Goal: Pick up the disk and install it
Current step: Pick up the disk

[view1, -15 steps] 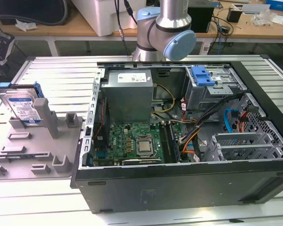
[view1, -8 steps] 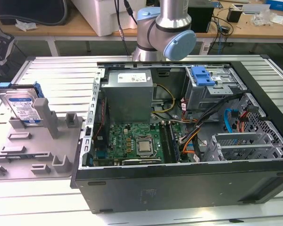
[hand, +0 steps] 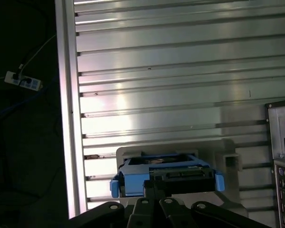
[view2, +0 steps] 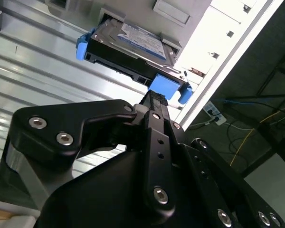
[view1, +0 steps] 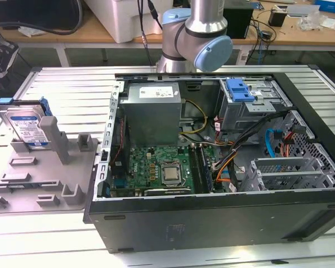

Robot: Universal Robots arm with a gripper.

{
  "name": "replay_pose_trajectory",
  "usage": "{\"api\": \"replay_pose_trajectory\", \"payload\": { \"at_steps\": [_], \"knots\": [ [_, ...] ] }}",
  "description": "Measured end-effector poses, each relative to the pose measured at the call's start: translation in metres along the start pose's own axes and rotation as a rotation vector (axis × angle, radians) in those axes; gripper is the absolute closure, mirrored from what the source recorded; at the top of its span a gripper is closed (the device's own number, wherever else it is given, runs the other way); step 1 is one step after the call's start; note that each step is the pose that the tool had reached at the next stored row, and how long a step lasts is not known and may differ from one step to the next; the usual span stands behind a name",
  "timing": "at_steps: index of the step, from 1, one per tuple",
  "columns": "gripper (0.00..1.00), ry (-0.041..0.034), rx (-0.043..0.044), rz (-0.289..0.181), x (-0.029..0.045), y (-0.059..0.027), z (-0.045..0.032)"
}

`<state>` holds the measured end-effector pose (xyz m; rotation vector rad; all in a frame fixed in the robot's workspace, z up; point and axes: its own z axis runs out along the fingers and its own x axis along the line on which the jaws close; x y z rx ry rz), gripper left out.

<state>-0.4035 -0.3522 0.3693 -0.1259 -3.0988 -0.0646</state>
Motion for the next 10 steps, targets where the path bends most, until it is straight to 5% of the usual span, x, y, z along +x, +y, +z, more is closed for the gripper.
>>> {"api": "replay_pose_trajectory", "payload": {
  "at_steps": [3,10],
  "knots": [
    [0.89,0.0046,0.0106,-0.002,0.0,0.0002,0.0],
    [0.83,0.0044,0.0139,-0.008,0.0,0.0005,0.0]
  ]
}}
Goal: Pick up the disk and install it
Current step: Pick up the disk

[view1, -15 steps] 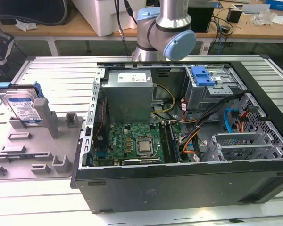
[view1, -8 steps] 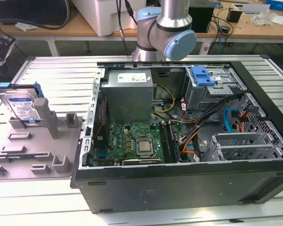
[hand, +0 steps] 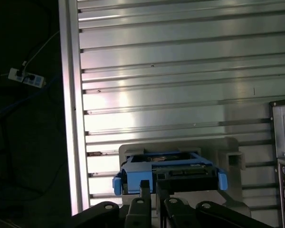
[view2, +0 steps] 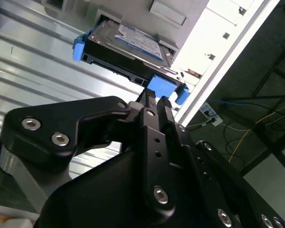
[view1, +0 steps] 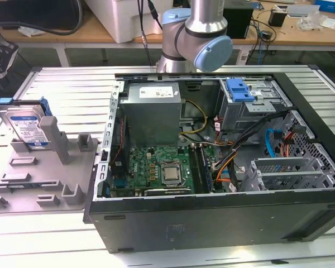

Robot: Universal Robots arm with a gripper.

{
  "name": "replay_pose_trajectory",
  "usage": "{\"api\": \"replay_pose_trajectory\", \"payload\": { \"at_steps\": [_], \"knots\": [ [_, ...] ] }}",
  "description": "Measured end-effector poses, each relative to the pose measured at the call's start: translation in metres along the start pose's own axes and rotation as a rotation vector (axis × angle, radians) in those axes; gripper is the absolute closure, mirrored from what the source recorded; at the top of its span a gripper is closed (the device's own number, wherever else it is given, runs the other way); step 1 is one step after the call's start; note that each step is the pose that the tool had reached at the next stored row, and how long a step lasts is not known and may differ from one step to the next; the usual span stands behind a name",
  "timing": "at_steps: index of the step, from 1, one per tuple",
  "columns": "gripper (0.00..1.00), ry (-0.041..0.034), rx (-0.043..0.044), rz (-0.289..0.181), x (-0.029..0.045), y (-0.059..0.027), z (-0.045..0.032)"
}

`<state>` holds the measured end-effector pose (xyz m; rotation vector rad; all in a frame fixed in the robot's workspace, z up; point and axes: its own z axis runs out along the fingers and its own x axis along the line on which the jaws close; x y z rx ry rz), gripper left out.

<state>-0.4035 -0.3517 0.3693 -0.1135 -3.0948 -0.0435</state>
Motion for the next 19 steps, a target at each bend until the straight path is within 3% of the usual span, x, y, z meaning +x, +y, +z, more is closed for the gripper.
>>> {"api": "replay_pose_trajectory", "payload": {
  "at_steps": [1,6,10,13,19],
  "knots": [
    [0.76,0.0,0.0004,0.0,0.0,0.0,0.0],
    [0.75,0.0,0.0014,-0.001,0.0,0.0,0.0],
    [0.56,-0.0001,0.0018,-0.001,0.0,0.0,0.0],
    [0.56,0.0,0.0022,-0.003,0.0,0.0001,0.0],
    [0.56,0.0027,0.007,-0.11,0.0,0.0002,0.0]
  ]
}}
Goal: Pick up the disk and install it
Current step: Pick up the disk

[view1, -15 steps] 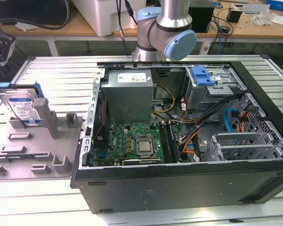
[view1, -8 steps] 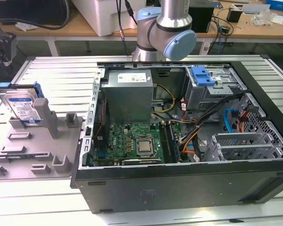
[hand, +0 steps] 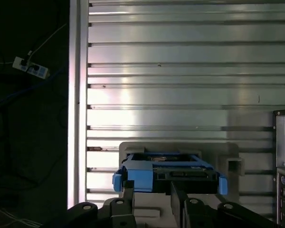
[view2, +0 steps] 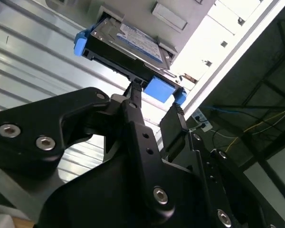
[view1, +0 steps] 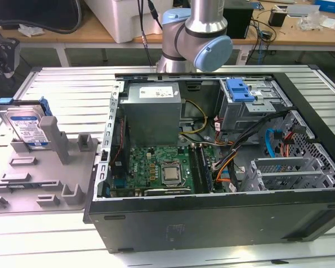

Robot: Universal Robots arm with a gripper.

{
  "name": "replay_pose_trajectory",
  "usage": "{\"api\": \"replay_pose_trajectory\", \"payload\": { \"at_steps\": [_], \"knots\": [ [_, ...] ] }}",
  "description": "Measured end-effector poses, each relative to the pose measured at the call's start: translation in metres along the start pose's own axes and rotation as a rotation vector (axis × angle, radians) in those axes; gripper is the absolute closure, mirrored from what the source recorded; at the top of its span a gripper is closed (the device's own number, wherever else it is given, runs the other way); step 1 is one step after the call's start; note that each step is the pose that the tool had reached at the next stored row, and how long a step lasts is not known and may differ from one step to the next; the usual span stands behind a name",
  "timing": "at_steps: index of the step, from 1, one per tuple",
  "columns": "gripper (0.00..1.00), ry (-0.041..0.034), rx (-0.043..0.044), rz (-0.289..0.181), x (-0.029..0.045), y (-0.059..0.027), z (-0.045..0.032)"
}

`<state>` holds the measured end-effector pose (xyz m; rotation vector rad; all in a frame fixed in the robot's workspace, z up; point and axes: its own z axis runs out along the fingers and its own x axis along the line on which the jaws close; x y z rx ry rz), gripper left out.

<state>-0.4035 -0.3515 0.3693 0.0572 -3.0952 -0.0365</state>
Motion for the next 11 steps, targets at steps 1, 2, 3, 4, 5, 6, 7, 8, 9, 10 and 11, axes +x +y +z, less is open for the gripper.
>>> {"api": "replay_pose_trajectory", "payload": {
  "at_steps": [1,2,3,4,5,6,7,8,9,10,11],
  "knots": [
    [0.56,0.0005,0.0009,-0.019,0.0,0.0,0.0],
    [0.56,0.001,0.0019,-0.041,0.0,0.0,0.0],
    [0.56,0.0014,0.0027,-0.06,0.0,0.0,0.0],
    [0.56,0.0024,0.0045,-0.098,0.0,0.0,0.0],
    [0.56,0.0033,0.006,-0.132,0.0,0.0,0.0],
    [0.56,0.0041,0.0077,-0.171,0.0,0.0,0.0],
    [0.56,0.0048,0.0089,-0.195,0.0,0.0,0.0],
    [0.56,0.0053,0.0097,-0.215,0.0,0.0,0.0],
    [0.56,0.0058,0.0108,-0.24,0.0,0.0,0.0],
    [0.56,0.0063,0.0116,-0.26,0.0,0.0,0.0],
    [0.56,0.0068,0.0124,-0.28,0.0,0.0,0.0]
  ]
}}
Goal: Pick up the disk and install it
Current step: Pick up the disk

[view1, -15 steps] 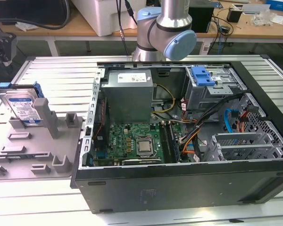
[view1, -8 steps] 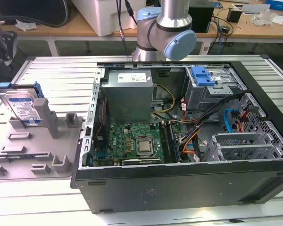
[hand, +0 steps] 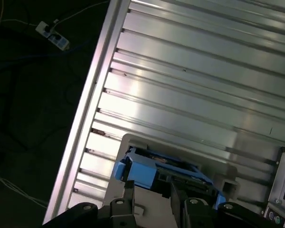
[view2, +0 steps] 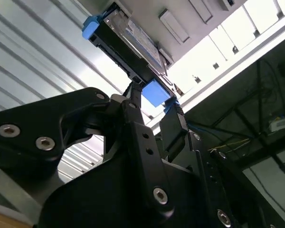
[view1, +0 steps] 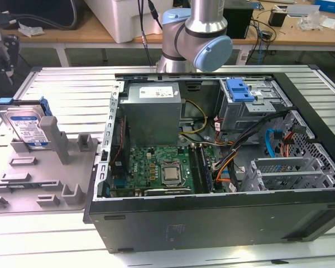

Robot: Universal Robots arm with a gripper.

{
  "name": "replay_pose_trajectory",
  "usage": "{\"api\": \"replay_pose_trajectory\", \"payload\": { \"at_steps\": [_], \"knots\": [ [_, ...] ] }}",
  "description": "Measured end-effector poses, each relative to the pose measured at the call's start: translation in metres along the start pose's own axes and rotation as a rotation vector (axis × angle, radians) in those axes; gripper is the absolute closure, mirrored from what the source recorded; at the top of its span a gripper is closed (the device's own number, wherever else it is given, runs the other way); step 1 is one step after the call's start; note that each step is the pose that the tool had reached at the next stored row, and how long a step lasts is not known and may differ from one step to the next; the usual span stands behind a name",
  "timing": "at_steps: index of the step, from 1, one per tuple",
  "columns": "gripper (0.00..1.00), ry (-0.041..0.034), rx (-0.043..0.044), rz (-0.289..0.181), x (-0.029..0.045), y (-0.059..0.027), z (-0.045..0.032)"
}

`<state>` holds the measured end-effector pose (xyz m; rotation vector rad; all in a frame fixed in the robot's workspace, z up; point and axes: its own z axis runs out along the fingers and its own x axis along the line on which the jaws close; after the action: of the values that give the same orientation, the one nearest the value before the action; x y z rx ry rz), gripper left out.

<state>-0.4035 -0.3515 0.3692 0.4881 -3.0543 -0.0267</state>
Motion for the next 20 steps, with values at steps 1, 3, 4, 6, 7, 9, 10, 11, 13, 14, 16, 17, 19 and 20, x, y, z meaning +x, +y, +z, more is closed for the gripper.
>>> {"api": "replay_pose_trajectory", "payload": {
  "at_steps": [1,3,4,6,7,9,10,11,13,14,16,17,19,20],
  "knots": [
    [0.56,0.0005,0.0008,-0.018,0.0,0.0,0.0],
    [0.56,0.0014,0.0023,-0.055,0.0,0.0,-0.0001],
    [0.56,0.0019,0.0033,-0.08,0.0,0.0,0.0],
    [0.56,0.0027,0.0048,-0.118,0.0,0.0,0.0],
    [0.56,0.0037,0.0065,-0.161,0.0,0.0,0.0],
    [0.56,0.0047,0.0081,-0.202,0.0,0.0,0.0],
    [0.56,0.0053,0.0091,-0.229,0.0,0.0,0.0],
    [0.56,0.0056,0.0097,-0.245,0.0,0.0,0.0],
    [0.56,0.0065,0.0113,-0.286,0.0,0.0,0.0],
    [0.56,0.0073,0.0126,-0.323,0.0,0.0,0.0],
    [0.56,0.0084,0.0145,-0.375,0.0,0.0,0.0],
    [0.56,0.0089,0.0152,-0.393,0.0,0.0,0.0],
    [0.56,0.0106,0.0181,-0.471,0.0,0.0,0.0],
    [0.56,0.011,0.0188,-0.489,0.0,0.0,-0.0001]
  ]
}}
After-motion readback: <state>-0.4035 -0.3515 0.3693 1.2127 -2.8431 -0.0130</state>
